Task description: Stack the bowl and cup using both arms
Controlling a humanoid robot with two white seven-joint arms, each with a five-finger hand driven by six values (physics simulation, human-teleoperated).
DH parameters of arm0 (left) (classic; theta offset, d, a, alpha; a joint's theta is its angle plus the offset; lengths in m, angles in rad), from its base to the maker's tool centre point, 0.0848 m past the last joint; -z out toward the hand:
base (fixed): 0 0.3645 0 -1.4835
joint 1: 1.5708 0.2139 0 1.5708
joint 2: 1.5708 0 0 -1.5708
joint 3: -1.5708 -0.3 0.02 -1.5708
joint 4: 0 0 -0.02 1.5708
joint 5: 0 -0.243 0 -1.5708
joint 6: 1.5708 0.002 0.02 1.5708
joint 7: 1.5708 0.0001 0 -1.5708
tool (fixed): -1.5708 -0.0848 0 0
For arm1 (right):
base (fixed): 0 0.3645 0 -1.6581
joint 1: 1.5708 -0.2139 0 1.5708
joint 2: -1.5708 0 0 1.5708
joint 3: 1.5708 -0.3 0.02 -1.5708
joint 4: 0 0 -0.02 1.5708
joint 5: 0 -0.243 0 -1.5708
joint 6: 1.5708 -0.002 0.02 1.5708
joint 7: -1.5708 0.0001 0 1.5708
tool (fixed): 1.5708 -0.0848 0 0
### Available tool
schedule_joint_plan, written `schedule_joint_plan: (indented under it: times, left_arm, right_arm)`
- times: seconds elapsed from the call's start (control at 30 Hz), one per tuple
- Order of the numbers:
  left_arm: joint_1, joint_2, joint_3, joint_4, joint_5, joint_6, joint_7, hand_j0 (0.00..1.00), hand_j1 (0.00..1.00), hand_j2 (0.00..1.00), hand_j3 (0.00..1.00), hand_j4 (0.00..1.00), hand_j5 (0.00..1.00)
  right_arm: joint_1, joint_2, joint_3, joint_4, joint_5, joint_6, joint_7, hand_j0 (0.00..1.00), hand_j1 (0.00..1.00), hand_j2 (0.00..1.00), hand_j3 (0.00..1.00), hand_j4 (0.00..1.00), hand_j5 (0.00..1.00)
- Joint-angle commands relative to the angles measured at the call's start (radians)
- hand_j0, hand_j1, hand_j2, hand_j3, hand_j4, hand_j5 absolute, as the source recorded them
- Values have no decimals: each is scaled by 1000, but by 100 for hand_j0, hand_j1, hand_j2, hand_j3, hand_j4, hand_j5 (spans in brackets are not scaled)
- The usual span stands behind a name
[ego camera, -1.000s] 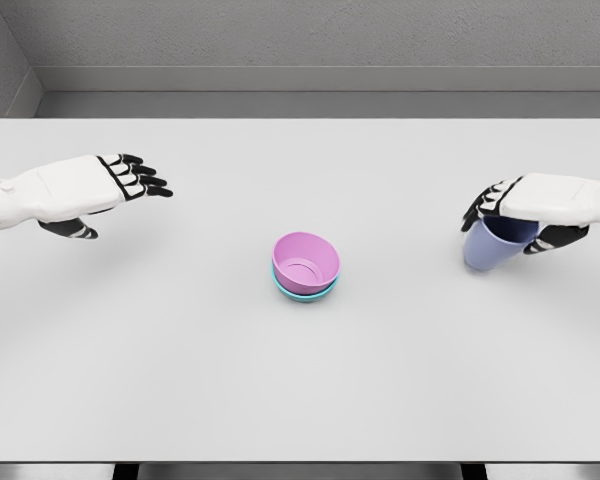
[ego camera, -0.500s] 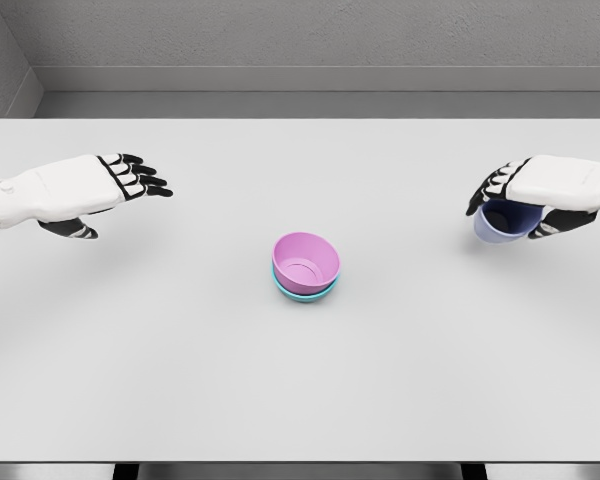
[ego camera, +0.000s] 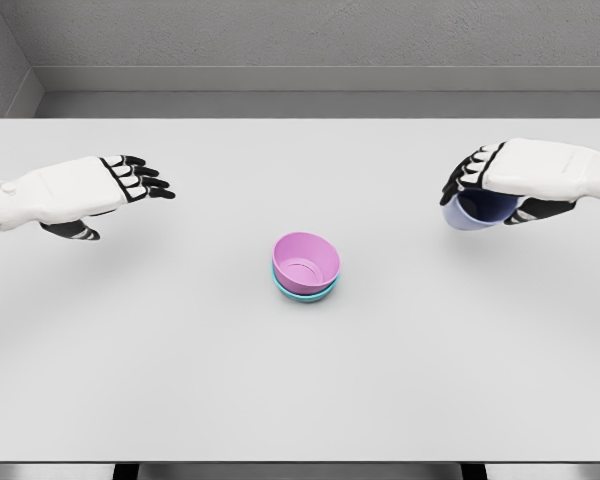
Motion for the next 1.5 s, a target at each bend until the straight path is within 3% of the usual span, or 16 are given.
schedule_joint_plan:
  times: [0.0, 0.27, 0.73, 1.2, 1.47]
  left_arm:
    - [0, 1, 1, -2, 5, 1, 1, 100, 100, 100, 100, 100, 100]
    - [2, 1, 1, -2, 7, 1, -1, 100, 100, 100, 100, 100, 100]
    - [0, 3, 1, -2, 7, 1, 1, 100, 100, 100, 100, 100, 100]
    - [2, 0, 1, -2, 5, 1, -1, 100, 100, 100, 100, 100, 100]
    - [2, 0, 1, -2, 5, 1, -1, 100, 100, 100, 100, 100, 100]
  right_arm:
    - [0, 18, -2, -11, -6, 3, -1, 74, 74, 74, 74, 74, 74]
    - [-8, 26, -3, -82, -5, 3, -1, 74, 74, 74, 74, 74, 74]
    - [-15, 133, 1, -161, -6, 3, -1, 74, 74, 74, 74, 74, 74]
    - [-12, 264, 14, -165, -8, 3, -1, 75, 75, 75, 75, 75, 75]
    - [-12, 287, 75, -157, -3, 3, -1, 75, 75, 75, 75, 75, 75]
